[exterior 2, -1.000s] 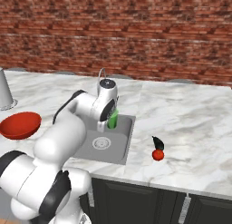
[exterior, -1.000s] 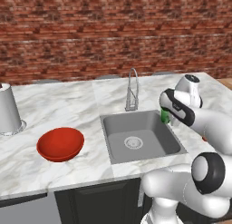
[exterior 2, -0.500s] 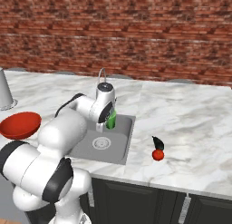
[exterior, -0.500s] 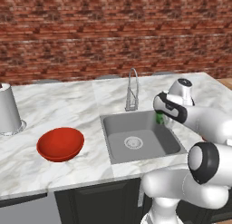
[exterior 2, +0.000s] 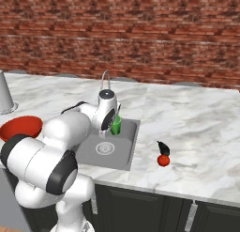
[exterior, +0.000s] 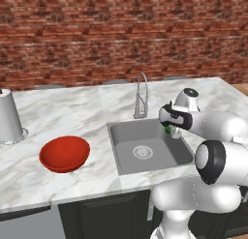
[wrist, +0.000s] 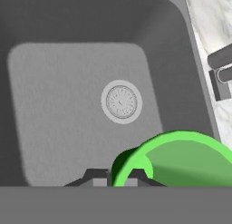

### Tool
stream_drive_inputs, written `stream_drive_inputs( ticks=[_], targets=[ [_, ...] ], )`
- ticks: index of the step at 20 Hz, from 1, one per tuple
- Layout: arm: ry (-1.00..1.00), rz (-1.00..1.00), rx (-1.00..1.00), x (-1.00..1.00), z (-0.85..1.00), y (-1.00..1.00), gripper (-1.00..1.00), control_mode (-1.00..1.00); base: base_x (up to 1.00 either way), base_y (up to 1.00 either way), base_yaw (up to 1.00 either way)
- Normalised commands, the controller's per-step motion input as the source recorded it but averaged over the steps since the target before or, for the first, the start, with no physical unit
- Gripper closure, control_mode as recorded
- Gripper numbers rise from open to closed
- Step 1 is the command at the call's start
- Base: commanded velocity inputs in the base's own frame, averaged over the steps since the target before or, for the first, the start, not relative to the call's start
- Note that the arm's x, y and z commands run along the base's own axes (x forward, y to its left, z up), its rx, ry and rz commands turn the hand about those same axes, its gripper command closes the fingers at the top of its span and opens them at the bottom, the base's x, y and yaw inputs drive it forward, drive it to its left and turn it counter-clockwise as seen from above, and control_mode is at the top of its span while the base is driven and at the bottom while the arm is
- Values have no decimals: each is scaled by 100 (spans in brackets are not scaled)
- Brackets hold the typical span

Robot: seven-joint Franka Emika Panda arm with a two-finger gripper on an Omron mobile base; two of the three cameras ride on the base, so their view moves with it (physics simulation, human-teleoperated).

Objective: Remove the tomato and eggplant from the sink. Then move the bowl and cup from the counter to the sink for washing.

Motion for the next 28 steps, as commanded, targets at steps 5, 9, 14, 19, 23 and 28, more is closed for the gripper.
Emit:
stream_drive_inputs(
  ticks=[5, 9, 14, 19, 23, 28],
  targets=[
    [0, -6, -3, 8, -19, 0, 100, -100, 0, 0, 0],
    [0, -4, 0, 5, -18, 0, 100, -100, 0, 0, 0],
    [0, 0, 0, 4, -20, 0, 100, -100, 0, 0, 0],
    [0, 0, 0, 6, -22, 0, 100, -100, 0, 0, 0],
    [-1, 0, 0, 11, -21, 0, 100, -100, 0, 0, 0],
    [0, 0, 0, 12, -21, 0, 100, -100, 0, 0, 0]
  ],
)
